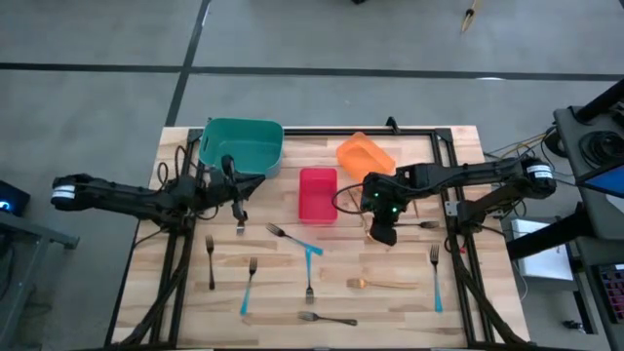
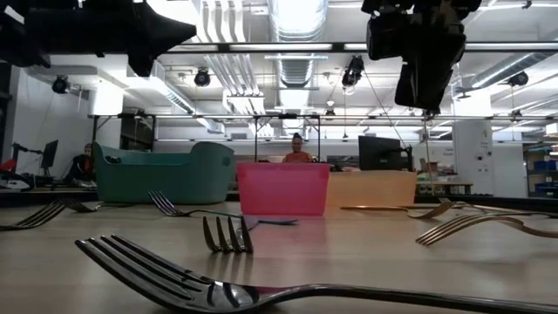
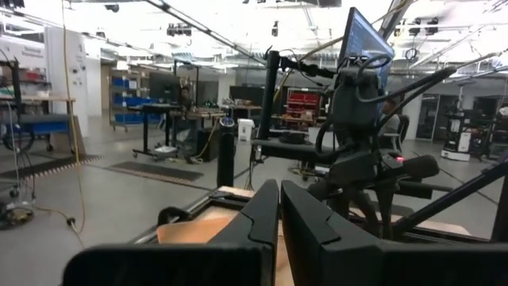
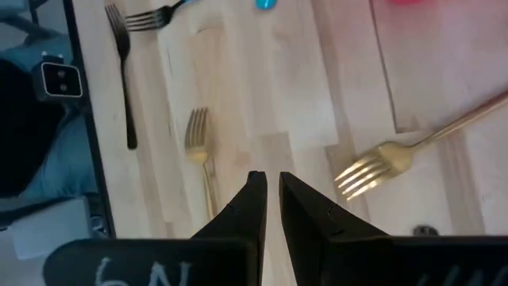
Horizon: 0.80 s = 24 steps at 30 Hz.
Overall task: Sort silverware by color (type)
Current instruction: Put the golden fork into the red bin
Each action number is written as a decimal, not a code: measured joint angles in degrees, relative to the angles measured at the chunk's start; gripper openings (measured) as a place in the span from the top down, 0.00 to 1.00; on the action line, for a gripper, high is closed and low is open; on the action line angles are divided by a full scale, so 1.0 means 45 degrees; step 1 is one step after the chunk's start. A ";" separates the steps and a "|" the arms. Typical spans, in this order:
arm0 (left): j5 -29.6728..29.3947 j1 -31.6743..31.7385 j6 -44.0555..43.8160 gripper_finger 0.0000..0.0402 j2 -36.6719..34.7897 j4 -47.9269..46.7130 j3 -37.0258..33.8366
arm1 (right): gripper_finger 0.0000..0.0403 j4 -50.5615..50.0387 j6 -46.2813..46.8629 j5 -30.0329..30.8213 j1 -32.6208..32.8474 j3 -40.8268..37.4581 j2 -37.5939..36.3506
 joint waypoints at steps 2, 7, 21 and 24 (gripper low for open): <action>-0.0005 0.0000 -0.0139 1.00 0.0112 0.0121 0.0000 | 0.93 0.0230 -0.0005 0.0010 -0.0005 0.0000 0.0052; -0.0010 0.0000 -0.0550 1.00 0.0209 0.0322 0.0010 | 0.93 0.1415 0.0634 0.0097 0.0099 0.0000 0.0375; -0.0005 0.0000 -0.1312 1.00 0.0213 0.0546 0.0010 | 0.93 0.1230 0.2553 0.2470 0.5505 -0.0005 0.2311; 0.0003 0.0000 -0.1829 1.00 0.0303 0.0550 0.0010 | 0.93 0.1230 0.3290 0.3667 0.6589 -0.0005 0.2713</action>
